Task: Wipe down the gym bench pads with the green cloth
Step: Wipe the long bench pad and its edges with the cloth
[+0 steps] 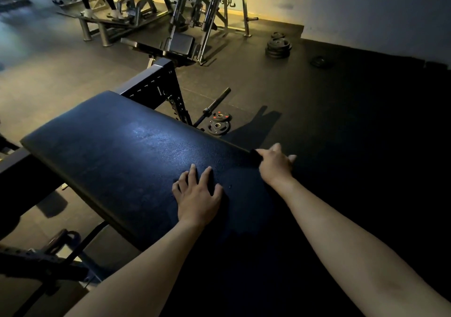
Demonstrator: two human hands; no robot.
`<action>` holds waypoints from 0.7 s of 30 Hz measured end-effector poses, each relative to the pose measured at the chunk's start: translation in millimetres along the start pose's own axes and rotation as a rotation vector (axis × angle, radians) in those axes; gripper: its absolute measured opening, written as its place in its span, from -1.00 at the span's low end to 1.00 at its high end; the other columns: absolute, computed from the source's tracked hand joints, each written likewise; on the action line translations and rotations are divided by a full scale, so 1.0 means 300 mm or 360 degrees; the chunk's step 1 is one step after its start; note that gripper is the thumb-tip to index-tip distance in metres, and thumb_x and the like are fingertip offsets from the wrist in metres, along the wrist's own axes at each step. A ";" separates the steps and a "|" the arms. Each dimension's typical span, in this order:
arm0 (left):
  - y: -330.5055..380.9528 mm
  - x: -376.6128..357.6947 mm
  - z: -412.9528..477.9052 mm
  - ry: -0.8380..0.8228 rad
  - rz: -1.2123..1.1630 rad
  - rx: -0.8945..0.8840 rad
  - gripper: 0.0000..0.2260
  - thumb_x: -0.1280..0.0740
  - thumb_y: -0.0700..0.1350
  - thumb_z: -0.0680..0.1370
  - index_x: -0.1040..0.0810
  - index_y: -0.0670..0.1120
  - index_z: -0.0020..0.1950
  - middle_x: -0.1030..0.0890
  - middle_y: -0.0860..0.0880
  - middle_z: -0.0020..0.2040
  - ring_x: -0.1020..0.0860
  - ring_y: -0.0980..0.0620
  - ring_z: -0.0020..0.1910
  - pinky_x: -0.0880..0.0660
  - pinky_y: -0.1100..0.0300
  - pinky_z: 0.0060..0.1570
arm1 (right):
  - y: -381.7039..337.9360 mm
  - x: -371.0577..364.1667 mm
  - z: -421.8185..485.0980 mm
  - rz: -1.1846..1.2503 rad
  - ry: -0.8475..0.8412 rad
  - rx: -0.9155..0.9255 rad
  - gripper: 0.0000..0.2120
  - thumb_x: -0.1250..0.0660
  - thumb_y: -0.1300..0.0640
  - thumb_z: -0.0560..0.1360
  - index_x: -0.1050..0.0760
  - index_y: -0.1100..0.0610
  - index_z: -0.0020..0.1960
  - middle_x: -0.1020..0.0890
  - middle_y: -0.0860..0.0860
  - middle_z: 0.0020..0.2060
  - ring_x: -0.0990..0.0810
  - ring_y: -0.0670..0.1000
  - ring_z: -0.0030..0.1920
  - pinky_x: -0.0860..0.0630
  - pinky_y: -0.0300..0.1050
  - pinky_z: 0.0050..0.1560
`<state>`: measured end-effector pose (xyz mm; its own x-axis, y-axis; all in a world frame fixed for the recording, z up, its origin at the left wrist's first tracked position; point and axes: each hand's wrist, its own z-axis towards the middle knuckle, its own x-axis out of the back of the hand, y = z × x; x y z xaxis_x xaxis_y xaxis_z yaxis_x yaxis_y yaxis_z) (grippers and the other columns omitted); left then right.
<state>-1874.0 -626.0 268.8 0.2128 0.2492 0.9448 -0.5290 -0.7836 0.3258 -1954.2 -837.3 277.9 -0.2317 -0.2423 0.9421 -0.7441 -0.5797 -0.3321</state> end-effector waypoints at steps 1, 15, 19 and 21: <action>0.003 0.000 0.000 0.0007 -0.0001 -0.0002 -0.49 -0.12 0.22 0.59 -0.20 0.21 0.55 -0.04 -0.07 0.64 0.04 -0.09 0.57 0.17 -0.12 0.50 | 0.043 0.005 0.010 -0.0007 0.0013 -0.0123 -0.61 -0.11 0.16 0.59 -0.49 -0.11 0.33 -0.39 0.09 0.21 -0.51 0.15 0.10 -0.20 0.20 0.34; 0.007 -0.001 0.006 0.0035 -0.0056 0.0019 -0.46 -0.18 0.22 0.57 -0.23 0.16 0.54 -0.09 -0.06 0.63 0.01 -0.07 0.57 0.15 -0.10 0.51 | -0.271 -0.102 -0.067 0.0215 -0.0253 0.0615 -0.59 -0.19 0.17 0.57 -0.47 -0.05 0.39 -0.40 0.11 0.24 -0.43 0.14 0.26 -0.26 0.00 0.24; 0.005 -0.004 0.003 0.0051 -0.0049 0.0022 -0.41 -0.18 0.22 0.57 -0.19 0.10 0.58 -0.08 -0.05 0.63 0.02 -0.07 0.57 0.15 -0.10 0.51 | -0.188 -0.072 -0.039 0.0168 -0.0131 0.0729 -0.56 -0.18 0.19 0.56 -0.46 -0.10 0.39 -0.39 0.09 0.22 -0.45 0.17 0.18 -0.25 -0.02 0.20; 0.011 -0.006 0.005 0.0060 -0.0041 0.0020 -0.41 -0.17 0.22 0.58 -0.19 0.10 0.58 -0.08 -0.05 0.63 0.02 -0.06 0.57 0.16 -0.10 0.51 | -0.114 -0.037 0.011 0.0108 0.0039 0.0395 -0.56 -0.14 0.20 0.58 -0.41 -0.06 0.42 -0.36 0.12 0.25 -0.47 0.22 0.13 -0.25 0.07 0.26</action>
<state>-1875.0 -629.8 268.2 0.1951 0.2905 0.9368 -0.5134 -0.7836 0.3499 -1924.1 -817.4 278.6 -0.2932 -0.2703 0.9171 -0.5506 -0.7364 -0.3931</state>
